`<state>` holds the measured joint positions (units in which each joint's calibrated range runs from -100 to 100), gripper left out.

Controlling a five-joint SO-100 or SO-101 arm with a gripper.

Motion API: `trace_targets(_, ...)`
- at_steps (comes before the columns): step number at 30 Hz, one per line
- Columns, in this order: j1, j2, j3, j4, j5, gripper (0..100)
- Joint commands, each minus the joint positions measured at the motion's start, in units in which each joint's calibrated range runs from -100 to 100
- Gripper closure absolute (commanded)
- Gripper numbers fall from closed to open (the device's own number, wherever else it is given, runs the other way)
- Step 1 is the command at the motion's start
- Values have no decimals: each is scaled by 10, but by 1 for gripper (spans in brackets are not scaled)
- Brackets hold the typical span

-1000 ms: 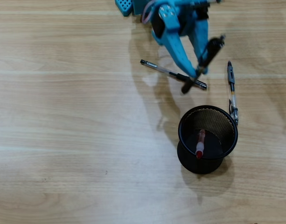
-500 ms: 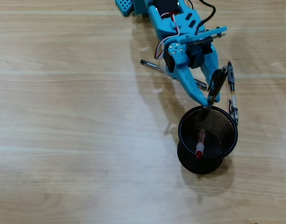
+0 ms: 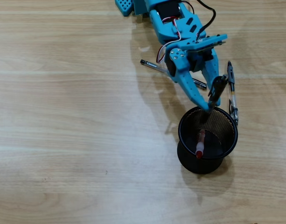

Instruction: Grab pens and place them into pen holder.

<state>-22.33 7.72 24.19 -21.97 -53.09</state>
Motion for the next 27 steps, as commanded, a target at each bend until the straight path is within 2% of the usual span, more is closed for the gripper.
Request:
trace_targets(1,-10,-5,-11,-14,-1,85)
trace_targets(9,-14,-15,-10,-17,2,86)
trace_targets(13,-15,-58,14,-13,3,95)
trace_targets(14,-15,-73,28,-13,3,98)
trace_targets(27,-6,-342,308,-11,17,98)
